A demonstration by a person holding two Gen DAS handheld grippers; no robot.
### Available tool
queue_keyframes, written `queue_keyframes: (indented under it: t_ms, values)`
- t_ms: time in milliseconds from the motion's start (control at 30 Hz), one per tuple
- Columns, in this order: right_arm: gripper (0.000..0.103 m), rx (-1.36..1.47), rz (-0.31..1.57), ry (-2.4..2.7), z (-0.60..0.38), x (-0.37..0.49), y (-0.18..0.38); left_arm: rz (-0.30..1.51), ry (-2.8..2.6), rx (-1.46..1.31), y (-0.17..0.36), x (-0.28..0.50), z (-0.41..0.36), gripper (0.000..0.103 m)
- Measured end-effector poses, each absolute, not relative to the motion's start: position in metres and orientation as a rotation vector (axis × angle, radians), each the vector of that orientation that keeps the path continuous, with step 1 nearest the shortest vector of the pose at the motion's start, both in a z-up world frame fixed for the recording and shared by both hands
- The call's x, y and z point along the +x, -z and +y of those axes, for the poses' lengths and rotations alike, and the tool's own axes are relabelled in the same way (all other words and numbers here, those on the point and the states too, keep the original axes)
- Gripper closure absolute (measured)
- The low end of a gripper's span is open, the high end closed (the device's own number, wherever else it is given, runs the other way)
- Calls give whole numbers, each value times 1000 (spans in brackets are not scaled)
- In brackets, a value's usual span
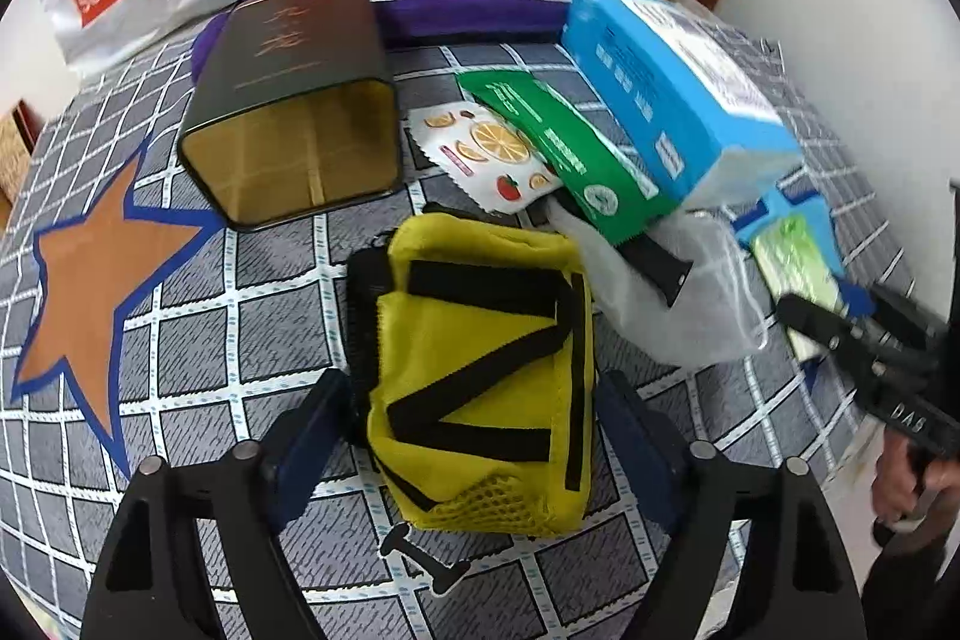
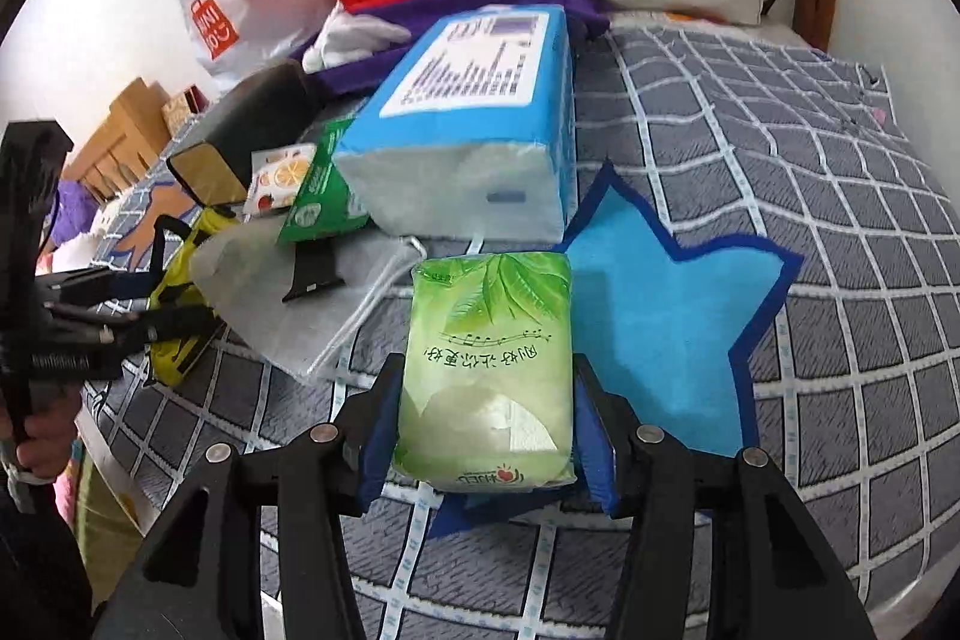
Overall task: Organize soft objects
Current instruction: 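Lift and carry the yellow pouch and light green tissue pack over the purple towel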
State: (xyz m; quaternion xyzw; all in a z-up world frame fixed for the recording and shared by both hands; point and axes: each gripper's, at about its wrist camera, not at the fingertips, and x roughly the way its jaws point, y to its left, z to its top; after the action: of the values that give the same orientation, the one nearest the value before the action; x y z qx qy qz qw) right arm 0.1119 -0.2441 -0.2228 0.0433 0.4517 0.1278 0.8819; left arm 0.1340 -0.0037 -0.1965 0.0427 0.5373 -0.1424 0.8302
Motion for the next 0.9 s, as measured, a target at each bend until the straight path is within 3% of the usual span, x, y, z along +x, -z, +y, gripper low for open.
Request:
queue_keyframes:
  t_ms: [133,367,500,567,633,733,900]
  values:
    - [48,114,909,-278,-247,112,227,1138,283,107,201,136,-9,11]
    - [35,97,894,-315,-242,110,228,1120,282,164,203,134,-13,10]
    - [33,82,890,-301,-237,110,228,1107,274,155,202,132,-13,11]
    - [34,83,893,-294,-237,111,228,1097,253,156,200,130,-12,16]
    - [40,79,910,-261,-237,113,225,1088,262,145,196,129,-9,30]
    - [50,68,941,-231,-238,117,223,1092,286,107,192,133,-3,40]
    - [51,64,963,-229,-239,118,217,1104,312,29,184,134,11,43]
